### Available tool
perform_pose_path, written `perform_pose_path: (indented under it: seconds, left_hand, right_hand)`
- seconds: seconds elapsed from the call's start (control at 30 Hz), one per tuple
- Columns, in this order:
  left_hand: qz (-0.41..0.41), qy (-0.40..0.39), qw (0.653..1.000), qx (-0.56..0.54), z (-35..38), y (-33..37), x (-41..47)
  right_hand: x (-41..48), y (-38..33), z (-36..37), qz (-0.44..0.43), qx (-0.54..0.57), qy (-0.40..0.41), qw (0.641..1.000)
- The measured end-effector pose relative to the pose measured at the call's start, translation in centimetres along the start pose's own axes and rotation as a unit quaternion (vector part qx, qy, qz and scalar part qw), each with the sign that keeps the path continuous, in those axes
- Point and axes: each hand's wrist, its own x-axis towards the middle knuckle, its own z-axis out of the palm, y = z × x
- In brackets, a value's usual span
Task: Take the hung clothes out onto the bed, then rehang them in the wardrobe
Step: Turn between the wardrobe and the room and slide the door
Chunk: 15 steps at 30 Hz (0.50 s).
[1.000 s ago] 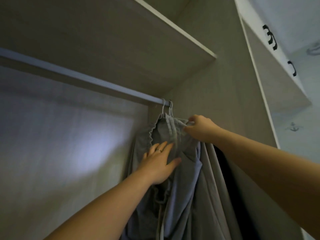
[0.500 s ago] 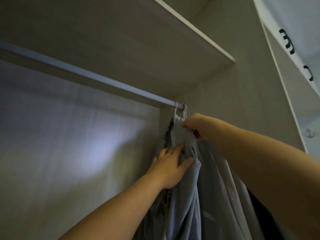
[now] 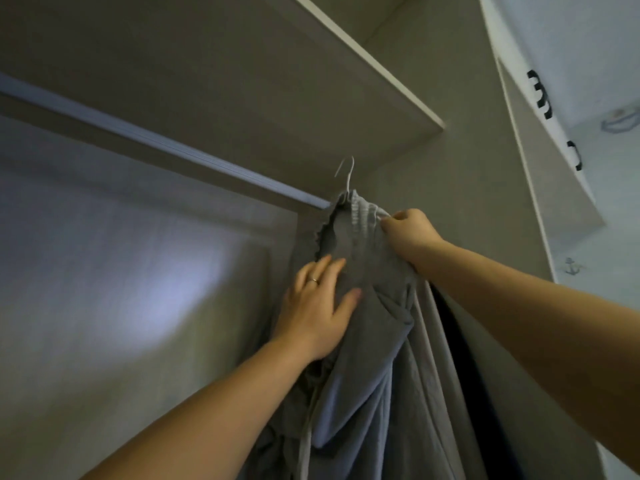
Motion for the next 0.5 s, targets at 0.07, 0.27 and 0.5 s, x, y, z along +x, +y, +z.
perform_pose_path:
  seconds: [0.07, 0.27, 0.5]
  left_hand:
    - [-0.001, 0.053, 0.998, -0.017, 0.2, 0.6, 0.7]
    - [-0.040, 0.140, 0.985, -0.093, 1.0, 5.1, 2.8]
    - [0.021, 0.129, 0.984, -0.123, 4.5, 17.7, 2.0]
  right_hand:
    - [-0.8, 1.0, -3.1, -0.035, -0.071, 0.023, 0.997]
    - [-5.9, 2.6, -15.1, -0.130, -0.281, 0.068, 0.948]
    - [-12.4, 3.4, -30.3, -0.157, -0.372, 0.092, 0.910]
